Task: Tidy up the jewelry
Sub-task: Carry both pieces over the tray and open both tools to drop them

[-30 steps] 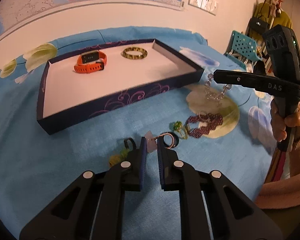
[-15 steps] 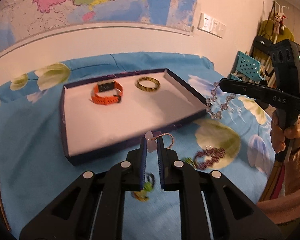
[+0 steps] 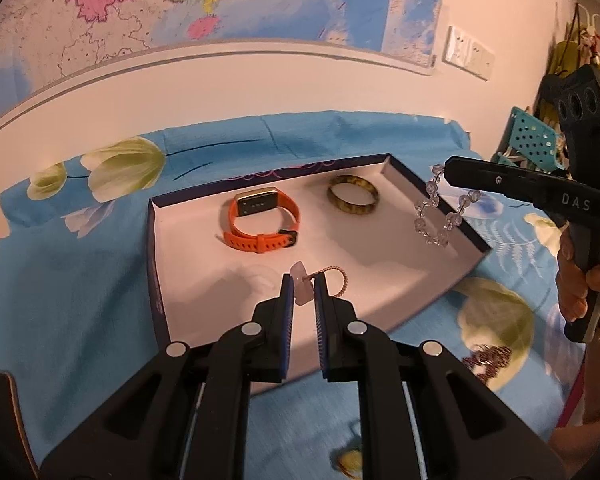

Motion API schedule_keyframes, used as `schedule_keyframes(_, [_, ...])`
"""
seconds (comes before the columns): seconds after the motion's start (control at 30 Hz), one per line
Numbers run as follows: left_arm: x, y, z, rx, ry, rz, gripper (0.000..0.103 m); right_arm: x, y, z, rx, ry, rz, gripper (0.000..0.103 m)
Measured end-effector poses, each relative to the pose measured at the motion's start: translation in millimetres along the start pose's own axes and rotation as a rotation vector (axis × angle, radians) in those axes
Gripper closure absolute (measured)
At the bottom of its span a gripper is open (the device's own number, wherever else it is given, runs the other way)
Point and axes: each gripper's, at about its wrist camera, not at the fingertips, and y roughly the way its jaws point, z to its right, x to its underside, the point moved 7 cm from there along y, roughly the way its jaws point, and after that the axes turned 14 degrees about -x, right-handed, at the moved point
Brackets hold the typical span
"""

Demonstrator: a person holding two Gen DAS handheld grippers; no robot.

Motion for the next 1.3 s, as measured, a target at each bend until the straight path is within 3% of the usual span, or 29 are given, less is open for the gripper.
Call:
schedule_keyframes(0.43, [-8, 47, -4, -0.021, -0.005, -0.084, 0.092, -2, 46, 29, -0.014, 0.105, -0.042, 0.093])
schedule_keyframes(0.87, [-6, 70, -1, -0.02, -0.016, -0.136, 0.092, 10, 54, 58, 0.103, 0.117, -0.09, 0.092])
schedule_keyframes(1.03, [-8, 75, -2, -0.028, -0.03, -0.145, 0.091, 15, 50, 68, 0.15, 0.131, -0.099, 0.081])
schedule_keyframes(1.3, [-12, 64, -7, -0.039, -0.059, -0.108, 0.071, 16, 20, 56, 0.178, 0.096, -0.052, 0.073])
